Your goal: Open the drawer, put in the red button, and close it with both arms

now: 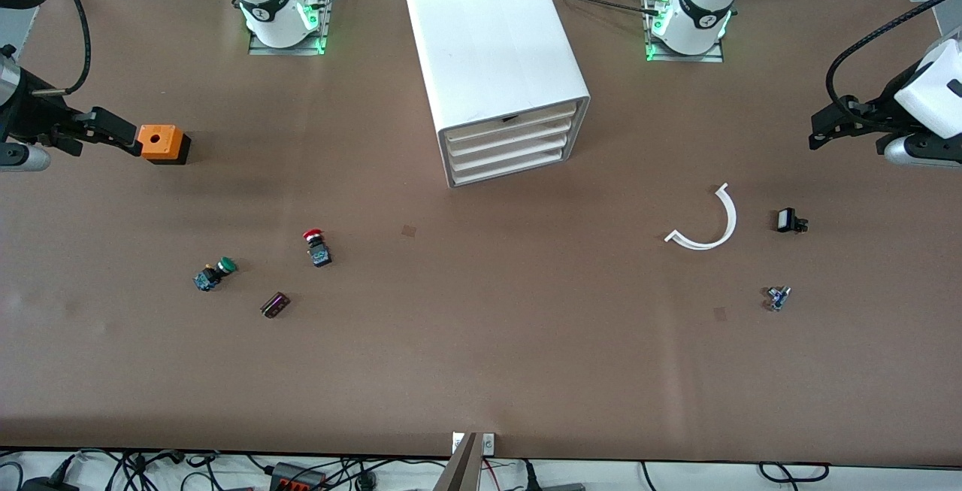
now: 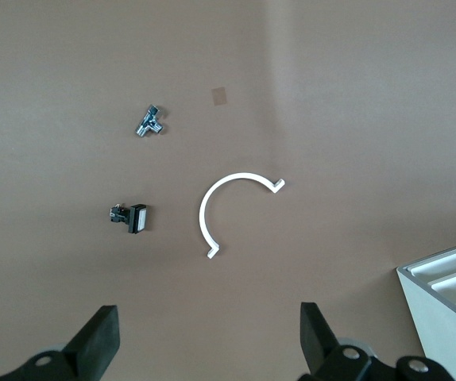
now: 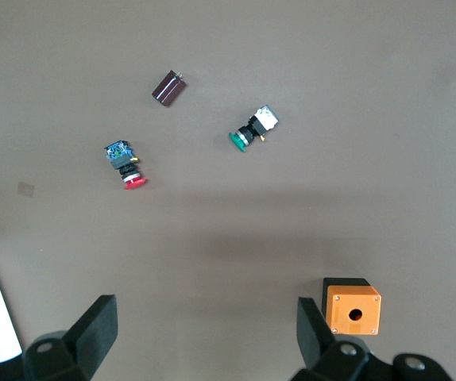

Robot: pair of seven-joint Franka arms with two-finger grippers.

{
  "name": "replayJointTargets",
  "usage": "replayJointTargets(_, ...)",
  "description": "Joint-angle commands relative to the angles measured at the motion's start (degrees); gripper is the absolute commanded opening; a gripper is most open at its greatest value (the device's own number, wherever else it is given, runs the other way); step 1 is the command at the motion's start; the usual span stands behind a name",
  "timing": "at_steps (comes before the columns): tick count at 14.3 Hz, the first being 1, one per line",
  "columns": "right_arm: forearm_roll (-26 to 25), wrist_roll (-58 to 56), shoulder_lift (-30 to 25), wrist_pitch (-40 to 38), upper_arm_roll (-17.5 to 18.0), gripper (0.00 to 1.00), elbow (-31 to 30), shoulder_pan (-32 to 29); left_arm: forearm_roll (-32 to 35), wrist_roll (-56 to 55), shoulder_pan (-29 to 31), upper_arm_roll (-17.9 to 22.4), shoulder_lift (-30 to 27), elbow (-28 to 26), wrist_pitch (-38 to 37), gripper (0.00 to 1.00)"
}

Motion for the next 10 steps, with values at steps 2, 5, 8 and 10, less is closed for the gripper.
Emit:
replayJointTargets(2,-0.87,0.81,-1.15,-0.57,0.81,1.0,-0.72,-0.63,0.55,0.11,0.19,-0.14,0.33,1.38,-1.35,1.0)
replayJointTargets(5,-0.87,0.72,-1.15,-0.66,0.81,1.0,-0.72,-0.63,0.55,0.11,0.19,-0.14,0.33,1.38,-1.35,1.0)
replayJointTargets(8,-0.87,0.72,-0.89,-0.83,0.81,1.0,-0.81,-0.63,0.02,0.11,0.37,-0.14,0.41,1.38,-1.53,1.0)
replayJointTargets(10,-0.78,0.81,0.07,-0.83,0.81,1.0,-0.81,-0.63,0.02,0.37,0.37,-0.23,0.68,1.38,-2.57,1.0)
